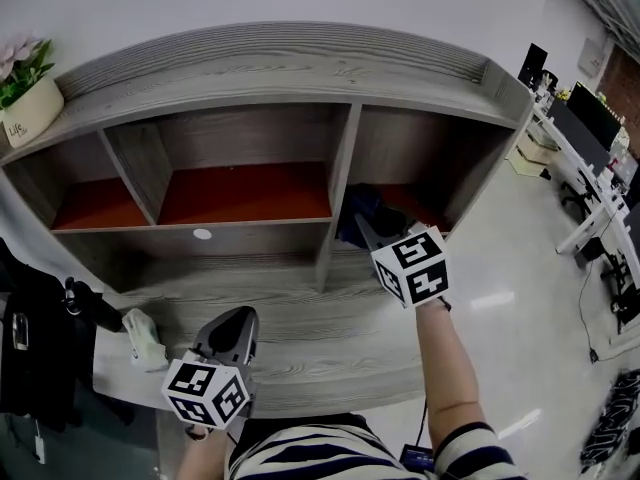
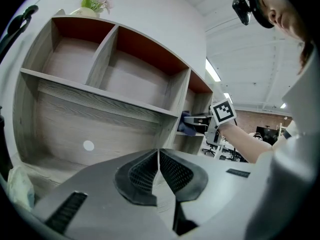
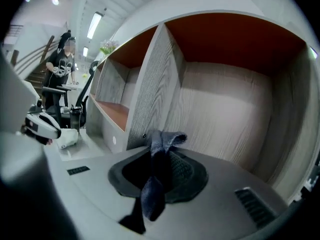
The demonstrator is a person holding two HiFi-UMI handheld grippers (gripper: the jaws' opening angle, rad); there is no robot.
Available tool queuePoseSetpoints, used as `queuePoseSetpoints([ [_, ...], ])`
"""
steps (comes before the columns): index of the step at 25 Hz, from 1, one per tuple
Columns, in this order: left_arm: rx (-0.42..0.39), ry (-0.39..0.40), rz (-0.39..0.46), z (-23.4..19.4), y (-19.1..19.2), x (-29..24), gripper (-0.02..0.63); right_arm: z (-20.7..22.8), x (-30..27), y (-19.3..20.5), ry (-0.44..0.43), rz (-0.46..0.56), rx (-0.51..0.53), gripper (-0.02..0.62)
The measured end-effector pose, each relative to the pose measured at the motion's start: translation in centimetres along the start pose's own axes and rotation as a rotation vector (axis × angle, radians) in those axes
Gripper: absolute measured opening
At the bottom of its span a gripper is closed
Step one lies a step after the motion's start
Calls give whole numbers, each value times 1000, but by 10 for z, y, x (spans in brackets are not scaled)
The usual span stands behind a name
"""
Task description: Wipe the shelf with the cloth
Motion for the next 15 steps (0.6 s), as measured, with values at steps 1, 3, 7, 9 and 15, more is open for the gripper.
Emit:
queuePoseSetpoints([
  [1, -7, 5, 0, 0, -1, 0, 25, -2, -4, 0, 0, -16, 30, 72],
  [3, -18, 13, -1, -2, -4, 0, 25, -5, -13, 0, 1, -41, 94, 74],
  [7, -12, 25, -11, -8, -8, -1, 25, -9, -19, 3, -20, -57, 121, 74],
  [9, -19, 41, -19, -9, -11, -4, 25, -9, -21, 2, -37, -68, 124, 77],
  [15, -21, 72, -31, -12, -12, -8, 24, -16, -29, -1, -21, -140, 209, 80],
])
Point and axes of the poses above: the fingertips, and each gripper's own axes: x backward along the fingers, z to its right, y out of its underside, the point moved 10 cm from there along x, backward along the fingers, and after that the axes turned 6 degrees about z, right-handed, at the moved point
